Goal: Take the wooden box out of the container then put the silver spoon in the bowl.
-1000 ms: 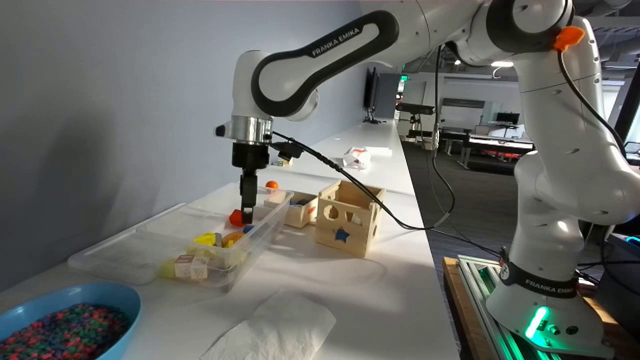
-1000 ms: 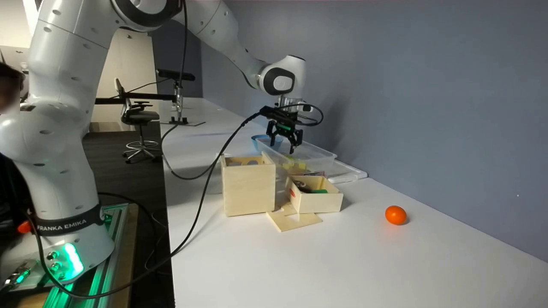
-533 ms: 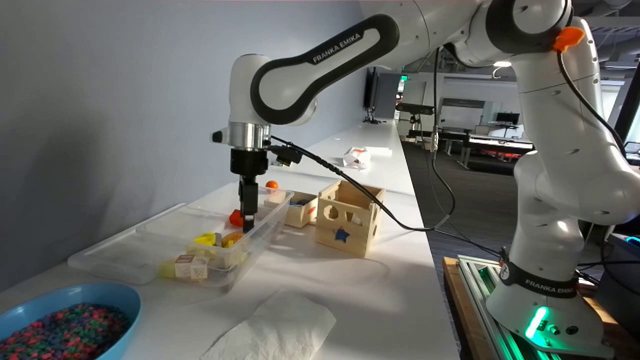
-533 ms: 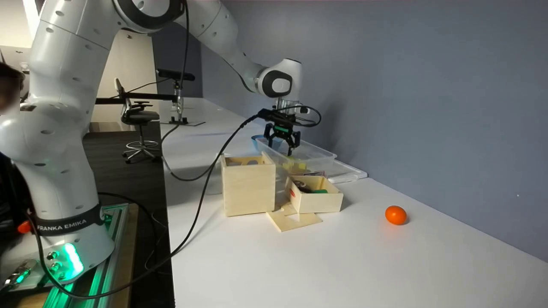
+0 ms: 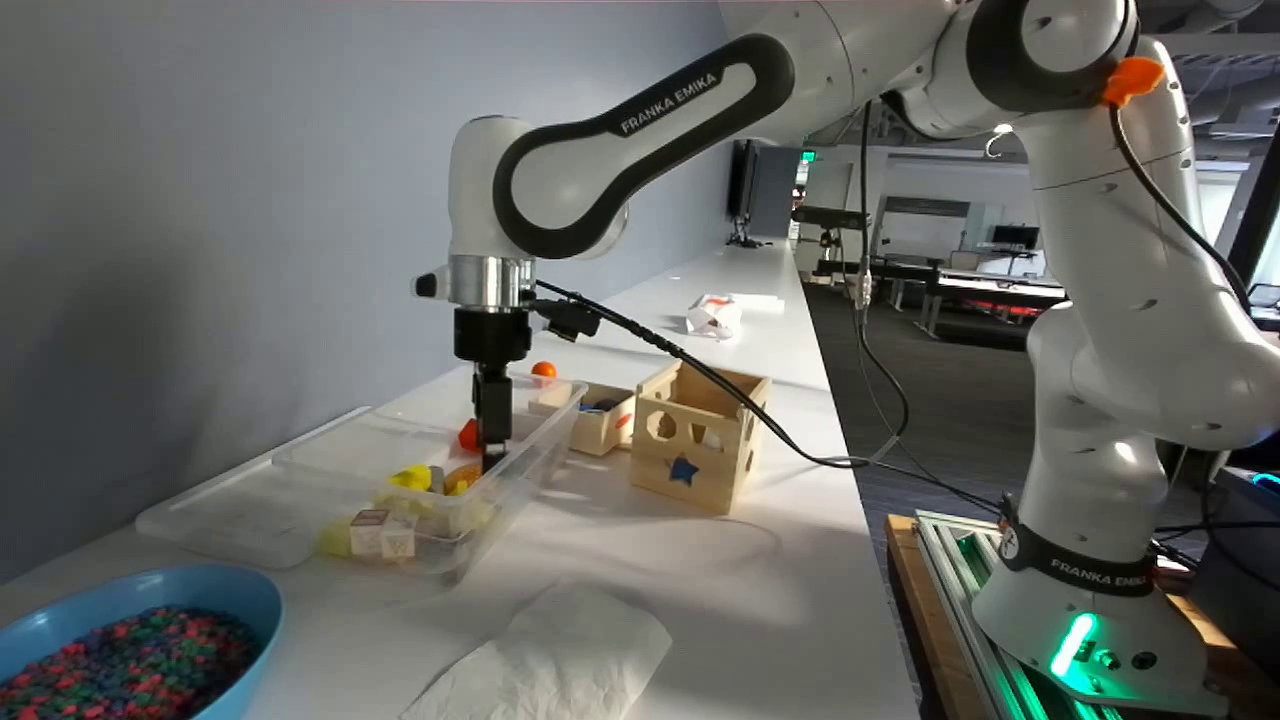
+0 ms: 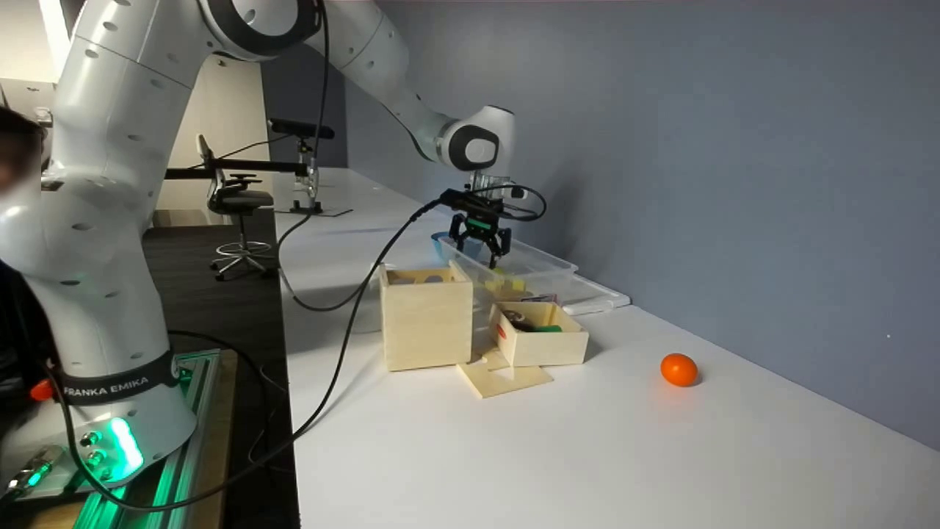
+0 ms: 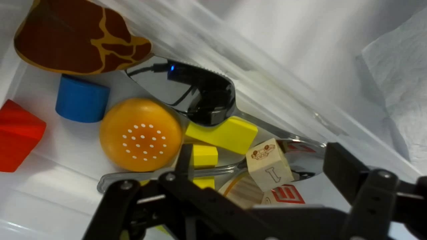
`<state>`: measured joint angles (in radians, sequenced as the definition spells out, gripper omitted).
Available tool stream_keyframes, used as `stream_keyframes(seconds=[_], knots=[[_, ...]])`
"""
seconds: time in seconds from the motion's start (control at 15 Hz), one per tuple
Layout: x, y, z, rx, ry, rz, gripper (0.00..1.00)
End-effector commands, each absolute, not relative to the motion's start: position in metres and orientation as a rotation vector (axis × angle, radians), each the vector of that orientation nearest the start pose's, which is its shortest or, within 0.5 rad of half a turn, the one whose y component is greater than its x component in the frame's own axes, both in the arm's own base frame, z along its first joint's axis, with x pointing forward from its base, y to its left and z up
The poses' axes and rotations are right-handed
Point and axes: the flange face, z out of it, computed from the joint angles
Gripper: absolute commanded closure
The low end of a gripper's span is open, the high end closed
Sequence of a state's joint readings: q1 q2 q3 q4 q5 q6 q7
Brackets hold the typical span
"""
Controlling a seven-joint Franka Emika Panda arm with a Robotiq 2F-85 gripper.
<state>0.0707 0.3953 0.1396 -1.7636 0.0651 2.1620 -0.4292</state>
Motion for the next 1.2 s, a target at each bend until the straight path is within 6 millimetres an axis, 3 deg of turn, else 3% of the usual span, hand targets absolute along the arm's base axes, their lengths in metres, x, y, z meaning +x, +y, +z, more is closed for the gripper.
stream_keyframes(seconds=[0.0,0.47,0.73,0.8,1.13], knots=[[0.637,0.138,0.336,-2.895,-0.889,-0.008,0.00],[0.629,0.180,0.313,-2.919,-0.785,0.019,0.00],[0.624,0.199,0.307,-2.970,-0.702,0.015,0.06],[0.623,0.204,0.304,-2.977,-0.709,0.012,0.02],[0.625,0.209,0.286,-3.052,-0.745,-0.003,0.04]])
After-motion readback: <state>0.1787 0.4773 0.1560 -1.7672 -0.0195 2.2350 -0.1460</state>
